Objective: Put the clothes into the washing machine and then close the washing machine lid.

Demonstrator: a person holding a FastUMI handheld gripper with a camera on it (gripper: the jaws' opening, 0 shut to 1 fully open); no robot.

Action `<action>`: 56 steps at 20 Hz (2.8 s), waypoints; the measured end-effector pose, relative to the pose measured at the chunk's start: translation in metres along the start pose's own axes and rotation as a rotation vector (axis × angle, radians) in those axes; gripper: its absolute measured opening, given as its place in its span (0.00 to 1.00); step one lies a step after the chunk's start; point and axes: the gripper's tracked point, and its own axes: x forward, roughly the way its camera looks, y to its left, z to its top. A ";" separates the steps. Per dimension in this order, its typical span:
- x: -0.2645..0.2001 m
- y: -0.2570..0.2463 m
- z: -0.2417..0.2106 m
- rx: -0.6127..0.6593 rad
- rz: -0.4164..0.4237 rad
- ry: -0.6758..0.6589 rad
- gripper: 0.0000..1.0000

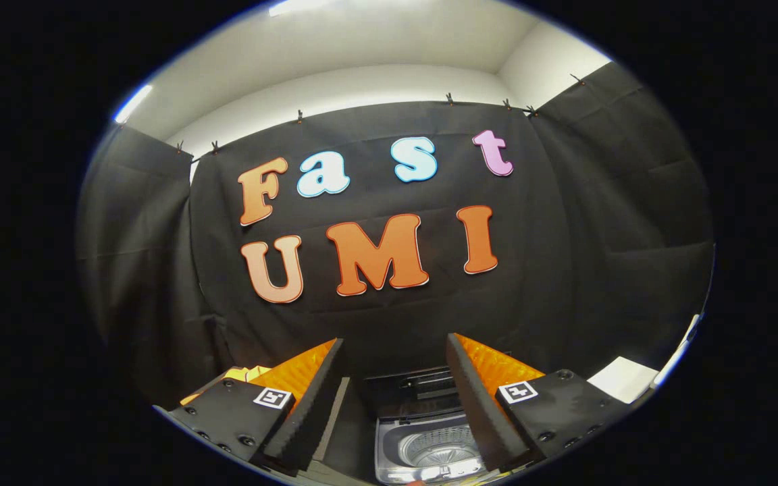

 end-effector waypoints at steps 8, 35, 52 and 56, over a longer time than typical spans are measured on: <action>0.006 0.075 0.003 -0.095 -0.067 -0.013 0.97; 0.136 0.336 -0.241 -0.056 0.054 0.387 0.98; 0.156 0.330 -0.320 -0.104 -0.033 0.632 0.98; 0.154 0.333 -0.321 -0.113 -0.016 0.649 0.93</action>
